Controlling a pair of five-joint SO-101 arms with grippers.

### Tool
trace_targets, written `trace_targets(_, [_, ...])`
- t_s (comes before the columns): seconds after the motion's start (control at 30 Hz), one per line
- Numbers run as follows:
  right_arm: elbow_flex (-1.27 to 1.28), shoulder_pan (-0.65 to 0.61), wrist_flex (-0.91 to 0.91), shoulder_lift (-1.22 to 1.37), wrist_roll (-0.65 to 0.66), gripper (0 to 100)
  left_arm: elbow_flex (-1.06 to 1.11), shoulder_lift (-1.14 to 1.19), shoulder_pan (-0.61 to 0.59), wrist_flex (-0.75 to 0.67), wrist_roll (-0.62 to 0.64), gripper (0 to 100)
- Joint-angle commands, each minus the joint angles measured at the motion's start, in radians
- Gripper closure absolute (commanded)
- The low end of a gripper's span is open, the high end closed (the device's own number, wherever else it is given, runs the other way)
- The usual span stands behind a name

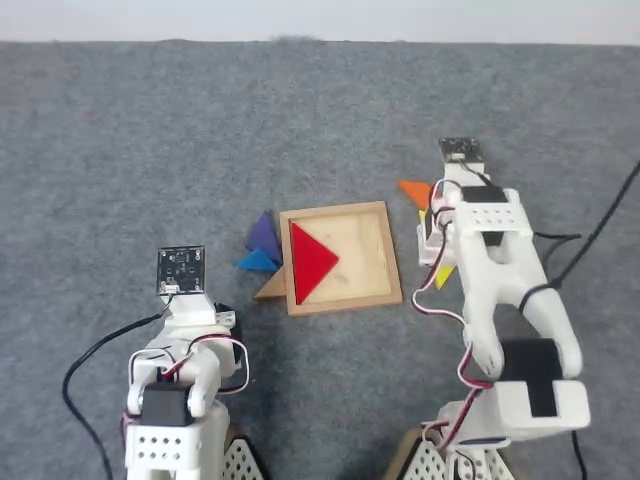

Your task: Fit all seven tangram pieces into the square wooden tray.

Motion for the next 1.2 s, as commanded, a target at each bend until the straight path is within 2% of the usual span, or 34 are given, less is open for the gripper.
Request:
trace_targets(0.0, [-0.140, -0.001, 0.087, -0.062, 0.046, 77.5, -0.012, -0.020, -0.006, 0.002, -0.009, 99])
trace_targets(0.13, [-0.258, -0.008, 0.054, 0.031, 0.046, 76.7, -0.012, -0.020, -0.006, 0.002, -0.009, 99])
trace_targets(0.33, [-0.428, -0.001, 0.053, 0.311, 0.051, 76.5, -0.012, -0.020, -0.006, 0.002, -0.009, 99])
trace_targets(0.5, [-0.491, -0.001, 0.061, 0.456, 0.052, 76.6, -0.012, -0.020, -0.006, 0.002, -0.009, 99])
trace_targets(0.8, [-0.419, -0.058, 0.062, 0.456, 0.054, 76.6, -0.012, -0.020, -0.006, 0.002, -0.009, 99])
trace_targets(1.17, [-0.178, -0.159, 0.001, 0.269, 0.091, 76.5, -0.012, -0.020, -0.006, 0.002, -0.009, 99])
